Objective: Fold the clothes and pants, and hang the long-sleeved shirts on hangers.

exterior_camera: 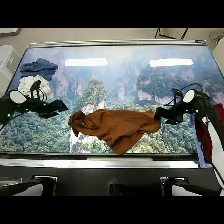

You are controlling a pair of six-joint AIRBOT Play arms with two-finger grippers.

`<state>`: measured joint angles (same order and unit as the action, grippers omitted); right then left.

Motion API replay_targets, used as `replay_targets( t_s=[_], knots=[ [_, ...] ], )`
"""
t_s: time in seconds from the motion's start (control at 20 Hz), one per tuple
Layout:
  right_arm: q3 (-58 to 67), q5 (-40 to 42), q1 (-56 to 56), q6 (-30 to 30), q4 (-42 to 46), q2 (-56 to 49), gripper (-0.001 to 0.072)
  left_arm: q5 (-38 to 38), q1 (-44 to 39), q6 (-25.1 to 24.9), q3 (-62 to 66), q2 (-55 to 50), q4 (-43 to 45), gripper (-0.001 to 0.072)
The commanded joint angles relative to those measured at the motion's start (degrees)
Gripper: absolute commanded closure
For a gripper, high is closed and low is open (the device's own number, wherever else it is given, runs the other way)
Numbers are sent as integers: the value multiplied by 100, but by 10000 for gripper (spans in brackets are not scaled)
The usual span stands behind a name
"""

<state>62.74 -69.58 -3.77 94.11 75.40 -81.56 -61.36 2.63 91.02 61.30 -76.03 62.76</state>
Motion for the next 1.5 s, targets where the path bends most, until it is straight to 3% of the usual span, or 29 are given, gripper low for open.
replay_targets(
  t_s=[0.0,0.15,0.4,0.7,0.9,1.05,1.3,1.45],
  knots=[
    [-2,-79,2,17,-42,-208,2,50,4,-706,63,-538,-1211,2],
    [-2,-46,2,15,-37,-232,2,264,-129,-1161,219,-739,-1475,3],
    [-2,42,2,142,-105,-289,5,-31,-337,-1165,474,-1084,-1410,3],
    [-157,-1567,39,-551,-903,-22,23,-1445,-13,-1495,697,-931,-868,3],
    [-1290,-1067,463,-542,-1069,828,21,-1797,26,-1659,693,-601,-417,3],
    [-1954,-282,920,-540,-1539,957,6,-1838,-31,-1781,555,-483,-592,3],
    [-2098,579,1353,-538,-2295,828,8,-2098,81,-2271,345,-219,-588,3],
    [-2098,748,1379,-476,-2385,826,9,-1871,149,-2420,269,-157,-555,3]
  ],
)
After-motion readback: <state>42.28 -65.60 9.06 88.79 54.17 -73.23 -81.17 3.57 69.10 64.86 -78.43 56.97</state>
